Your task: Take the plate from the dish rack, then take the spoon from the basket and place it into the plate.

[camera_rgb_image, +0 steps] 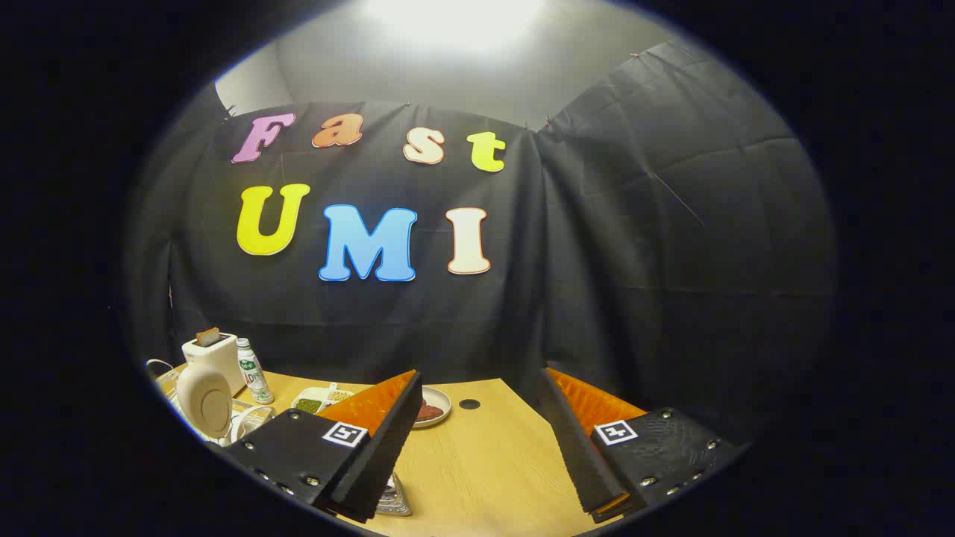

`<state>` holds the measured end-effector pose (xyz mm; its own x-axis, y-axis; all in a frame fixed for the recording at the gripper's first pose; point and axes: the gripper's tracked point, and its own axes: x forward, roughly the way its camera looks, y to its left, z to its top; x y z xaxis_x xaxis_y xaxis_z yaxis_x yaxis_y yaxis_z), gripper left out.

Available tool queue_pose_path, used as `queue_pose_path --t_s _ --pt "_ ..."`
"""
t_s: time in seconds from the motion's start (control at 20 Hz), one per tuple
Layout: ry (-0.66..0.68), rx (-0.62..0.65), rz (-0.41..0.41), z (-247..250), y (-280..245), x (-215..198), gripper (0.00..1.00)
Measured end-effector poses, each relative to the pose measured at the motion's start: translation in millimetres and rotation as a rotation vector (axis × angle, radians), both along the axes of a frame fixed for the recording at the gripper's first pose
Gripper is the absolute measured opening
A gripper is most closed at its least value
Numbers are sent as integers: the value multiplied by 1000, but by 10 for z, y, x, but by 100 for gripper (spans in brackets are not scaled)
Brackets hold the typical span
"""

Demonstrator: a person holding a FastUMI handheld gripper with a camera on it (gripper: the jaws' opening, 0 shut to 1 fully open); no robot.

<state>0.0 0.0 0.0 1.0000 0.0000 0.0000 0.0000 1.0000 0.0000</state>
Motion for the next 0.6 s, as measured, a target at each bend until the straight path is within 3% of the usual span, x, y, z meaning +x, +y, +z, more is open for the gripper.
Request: queue_pose_path --t_s 0.3,0.6 --pt "27 16 59 125 702 -290 95" --pt "31 32 201 214 1678 -465 95"
